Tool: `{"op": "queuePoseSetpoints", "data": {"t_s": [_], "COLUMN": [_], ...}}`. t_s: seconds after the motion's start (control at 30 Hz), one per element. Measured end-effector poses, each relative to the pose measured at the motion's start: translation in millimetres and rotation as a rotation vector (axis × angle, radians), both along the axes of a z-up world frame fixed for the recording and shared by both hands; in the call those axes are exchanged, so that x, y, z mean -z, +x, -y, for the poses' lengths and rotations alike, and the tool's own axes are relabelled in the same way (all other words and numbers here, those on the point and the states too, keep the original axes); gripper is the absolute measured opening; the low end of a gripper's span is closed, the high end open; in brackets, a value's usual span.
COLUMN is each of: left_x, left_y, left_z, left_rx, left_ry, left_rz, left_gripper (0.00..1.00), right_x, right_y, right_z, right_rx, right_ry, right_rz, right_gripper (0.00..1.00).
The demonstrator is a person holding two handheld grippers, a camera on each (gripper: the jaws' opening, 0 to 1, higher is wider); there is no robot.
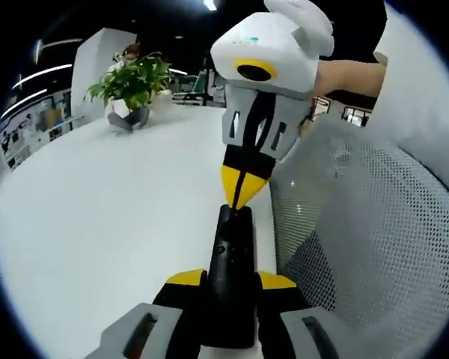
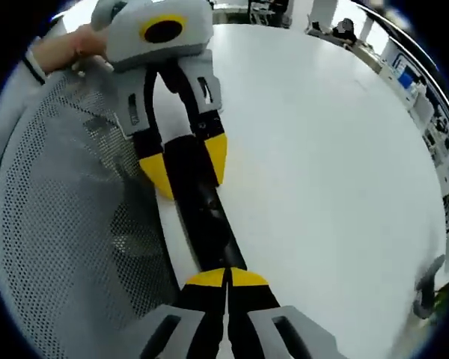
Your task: Press the specified remote control buttons in sequence, fully releasing each button before pressing the next.
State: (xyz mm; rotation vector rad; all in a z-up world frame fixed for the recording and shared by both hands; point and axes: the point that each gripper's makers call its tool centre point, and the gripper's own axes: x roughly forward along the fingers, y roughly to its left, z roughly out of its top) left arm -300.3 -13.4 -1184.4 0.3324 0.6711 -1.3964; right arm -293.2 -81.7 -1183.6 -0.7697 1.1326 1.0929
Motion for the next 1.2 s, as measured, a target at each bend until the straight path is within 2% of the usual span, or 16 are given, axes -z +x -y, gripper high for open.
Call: {"op": "queuePoseSetpoints", "data": {"t_s": [0.07,0.17,0.23,0.33,0.4,0.5,0.63,0.67,0.8,0.83,0.9,0.97,1.07,1.1,1.17,1.2], "left_x": [-0.7,1.4,1.5,1.7,1.9,1.8,2.3,2.3,2.4,2.4,2.0,2.5,3.8,4.2,4.7,5.0], "left_y": [1.6,0.6,-0.2,-1.5,-2.0,-2.1,-2.8,-2.9,-3.0,-3.2,-3.3,-3.1,-2.1,-1.8,-1.6,-1.3], "left_z": [-4.2,-2.6,-2.9,-3.1,-2.9,-3.6,-3.1,-2.9,-2.8,-2.9,-2.9,-3.0,-3.3,-3.4,-3.6,-3.5], "left_rx": [-0.009,0.038,0.039,0.047,0.061,0.064,0.071,0.072,0.07,0.069,0.068,0.067,0.064,0.06,0.058,0.055], "left_ry": [0.011,0.041,0.041,0.04,0.047,0.037,0.03,0.028,0.024,0.023,0.022,0.023,0.023,0.021,0.023,0.024], "left_rz": [0.032,0.102,0.093,0.113,0.128,0.127,0.126,0.126,0.124,0.123,0.121,0.122,0.119,0.115,0.116,0.115], "left_gripper": [0.25,0.24,0.24,0.24,0.24,0.24,0.24,0.24,0.24,0.24,0.24,0.24,0.24,0.24,0.24,0.24], "right_x": [-0.7,-2.9,-4.3,-5.2,-5.0,-5.9,-7.5,-5.6,-3.9,-3.7,-3.0,-2.1,-0.5,0.0,0.3,0.2], "right_y": [1.2,1.8,1.7,0.7,-3.0,-0.6,-1.0,-2.8,-1.2,-1.5,-1.7,-2.1,-2.0,-2.0,-1.2,-0.5], "right_z": [0.6,0.2,0.4,1.2,3.1,7.8,4.7,3.9,3.1,2.5,2.8,2.1,0.8,0.4,1.1,0.6], "right_rx": [0.029,0.075,0.084,0.142,0.133,0.11,0.096,0.082,0.012,0.023,-0.029,-0.123,-0.209,-0.206,-0.107,-0.119], "right_ry": [0.064,0.184,0.254,0.316,0.31,0.267,0.284,0.269,0.231,0.23,0.2,0.142,0.065,0.046,0.033,0.041], "right_rz": [-0.009,-0.014,0.011,0.026,0.03,0.09,0.09,0.078,0.1,0.09,0.106,0.141,0.177,0.176,0.161,0.166], "right_gripper": [0.0,0.0,0.0,0.0,0.0,0.0,0.0,0.0,0.0,0.0,0.0,0.0,0.0,0.0,0.0,0.0]}}
